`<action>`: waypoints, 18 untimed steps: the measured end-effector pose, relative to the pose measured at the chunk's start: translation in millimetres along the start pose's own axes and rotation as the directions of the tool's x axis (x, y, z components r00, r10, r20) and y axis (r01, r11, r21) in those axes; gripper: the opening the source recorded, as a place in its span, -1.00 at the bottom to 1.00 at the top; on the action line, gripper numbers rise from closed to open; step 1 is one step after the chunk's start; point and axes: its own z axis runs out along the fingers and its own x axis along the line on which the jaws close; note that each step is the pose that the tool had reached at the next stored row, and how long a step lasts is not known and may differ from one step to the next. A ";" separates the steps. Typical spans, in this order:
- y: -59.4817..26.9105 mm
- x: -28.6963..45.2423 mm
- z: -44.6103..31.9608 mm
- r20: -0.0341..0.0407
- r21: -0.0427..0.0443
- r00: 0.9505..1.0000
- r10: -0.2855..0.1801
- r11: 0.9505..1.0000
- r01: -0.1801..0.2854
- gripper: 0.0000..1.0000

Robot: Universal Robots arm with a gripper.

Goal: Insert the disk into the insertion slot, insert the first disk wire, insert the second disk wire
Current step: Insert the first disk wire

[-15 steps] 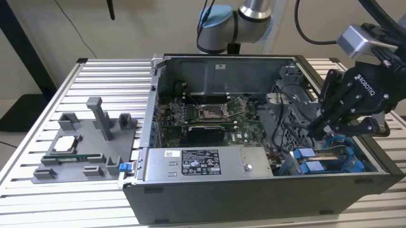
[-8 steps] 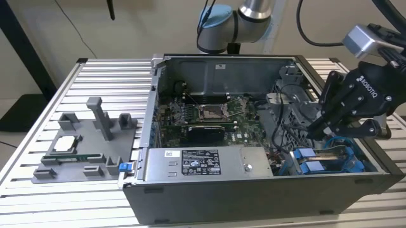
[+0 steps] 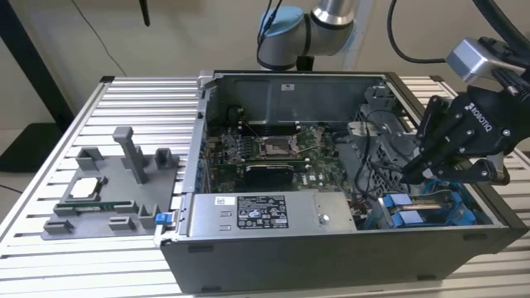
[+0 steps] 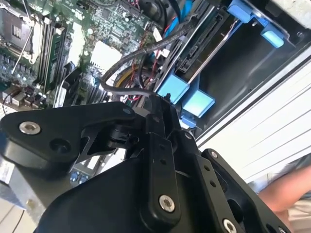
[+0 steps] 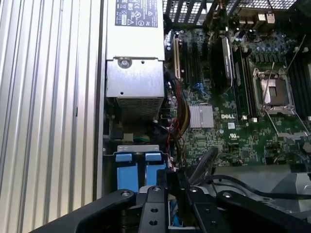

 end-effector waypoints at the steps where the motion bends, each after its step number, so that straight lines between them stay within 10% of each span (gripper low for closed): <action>1: 0.0 0.5 0.3 0.000 0.008 1.000 -0.001 1.000 0.001 -1.00; 12: -1.8 7.4 2.6 0.000 0.102 1.000 -0.010 0.995 0.010 -1.00; 18: -5.1 12.6 3.5 0.000 0.123 1.000 -0.013 0.992 0.012 -1.00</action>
